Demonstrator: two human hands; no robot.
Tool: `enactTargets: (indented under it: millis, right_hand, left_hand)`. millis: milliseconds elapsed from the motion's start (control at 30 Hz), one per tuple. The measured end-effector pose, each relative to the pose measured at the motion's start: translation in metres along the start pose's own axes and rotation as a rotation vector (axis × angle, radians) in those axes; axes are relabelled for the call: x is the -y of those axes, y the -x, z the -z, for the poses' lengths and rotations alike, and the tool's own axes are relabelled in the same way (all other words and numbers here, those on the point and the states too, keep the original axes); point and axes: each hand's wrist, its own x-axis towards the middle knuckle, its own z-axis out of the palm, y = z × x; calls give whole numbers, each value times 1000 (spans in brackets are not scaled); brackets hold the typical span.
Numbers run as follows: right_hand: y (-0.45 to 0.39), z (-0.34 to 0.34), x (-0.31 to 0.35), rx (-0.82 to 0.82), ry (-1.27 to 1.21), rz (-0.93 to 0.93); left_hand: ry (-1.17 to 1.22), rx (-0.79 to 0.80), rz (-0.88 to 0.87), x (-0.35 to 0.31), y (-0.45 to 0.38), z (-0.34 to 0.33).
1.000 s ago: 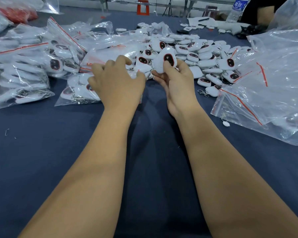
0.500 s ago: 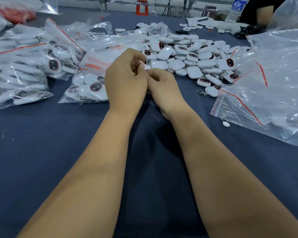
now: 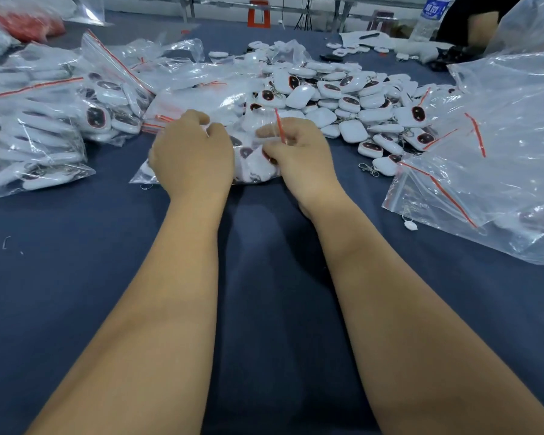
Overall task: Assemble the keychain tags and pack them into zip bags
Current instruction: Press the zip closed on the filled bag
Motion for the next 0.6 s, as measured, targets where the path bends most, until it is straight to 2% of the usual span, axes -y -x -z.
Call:
enactTargets:
  millis: [100, 167, 267, 333, 467, 600]
  right_hand:
    - [-7, 12, -3, -240, -81, 10]
    - [-9, 21, -2, -381, -230, -57]
    - [-11, 33, -2, -447, -524, -161]
    - [-13, 37, -1, -462, -647, -216]
    - [-12, 39, 4, -392, -784, -270]
    - [-7, 39, 9, -95, -988, -357]
  left_hand:
    - [77, 9, 61, 2, -1, 3]
    - [248, 2, 79, -2, -1, 8]
    - [299, 43, 7, -2, 3, 8]
    - [364, 184, 16, -3, 5, 4]
    - [497, 399, 73, -2, 7, 0]
    - [552, 711, 178, -12, 1, -5]
